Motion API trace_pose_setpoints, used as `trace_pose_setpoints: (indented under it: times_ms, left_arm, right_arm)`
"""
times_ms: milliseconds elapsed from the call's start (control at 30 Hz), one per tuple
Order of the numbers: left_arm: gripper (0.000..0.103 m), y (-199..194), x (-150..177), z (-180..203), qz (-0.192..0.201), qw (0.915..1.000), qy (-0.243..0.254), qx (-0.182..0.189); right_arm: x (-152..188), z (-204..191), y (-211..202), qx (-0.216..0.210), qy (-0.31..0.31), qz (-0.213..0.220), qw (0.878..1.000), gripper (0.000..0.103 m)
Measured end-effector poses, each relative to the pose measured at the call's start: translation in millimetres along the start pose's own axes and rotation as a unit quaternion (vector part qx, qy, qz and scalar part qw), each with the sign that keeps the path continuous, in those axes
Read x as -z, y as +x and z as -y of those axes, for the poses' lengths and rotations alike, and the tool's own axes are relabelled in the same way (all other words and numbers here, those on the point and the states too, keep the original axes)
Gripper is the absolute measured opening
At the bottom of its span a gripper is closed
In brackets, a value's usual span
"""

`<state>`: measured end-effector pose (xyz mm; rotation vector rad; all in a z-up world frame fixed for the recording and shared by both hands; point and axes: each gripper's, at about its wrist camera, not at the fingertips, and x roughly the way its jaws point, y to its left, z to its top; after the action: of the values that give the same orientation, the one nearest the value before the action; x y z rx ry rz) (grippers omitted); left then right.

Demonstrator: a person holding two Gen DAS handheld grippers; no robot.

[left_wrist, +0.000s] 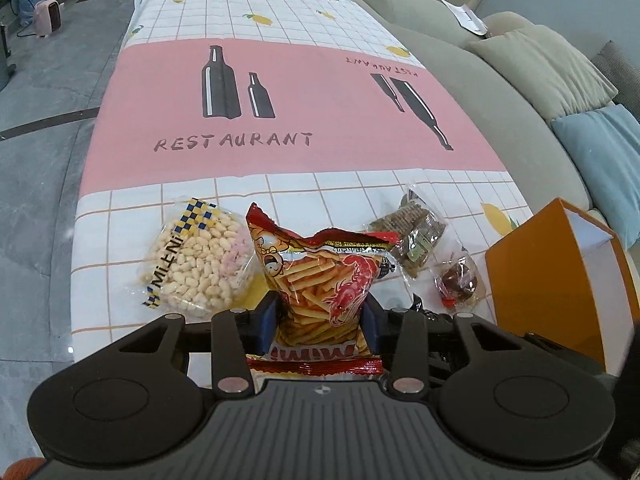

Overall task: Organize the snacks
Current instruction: 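Grasp the stick-snack bag with the left tool while the right grasps the black seaweed pack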

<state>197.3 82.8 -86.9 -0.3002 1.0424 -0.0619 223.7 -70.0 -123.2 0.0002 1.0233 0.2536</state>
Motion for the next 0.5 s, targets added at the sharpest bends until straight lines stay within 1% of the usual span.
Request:
trace_pose_setpoints:
  times_ms: [133,233,300,500]
  left_arm:
    - [0.047,-2,7,0,-0.003,0.9999,0.004,-0.012]
    - [0.047,-4,12,-3,-0.012,0.9999,-0.002,-0.012]
    - [0.047,-8,15,-4,-0.014,0.9998,-0.005,-0.012]
    - [0.047,-23,25,2,-0.013,0.9999,-0.001,-0.010]
  right_arm:
    - [3,-5,4,0.010,-0.014,-0.002,1.000,0.067]
    - [7,-9,7,0.021,-0.032,-0.003,0.999,0.066]
    - [9,-11,7,0.029,-0.045,-0.001,0.999,0.058]
    - [15,-11,-1,0.026,-0.047,-0.017,0.998,0.053]
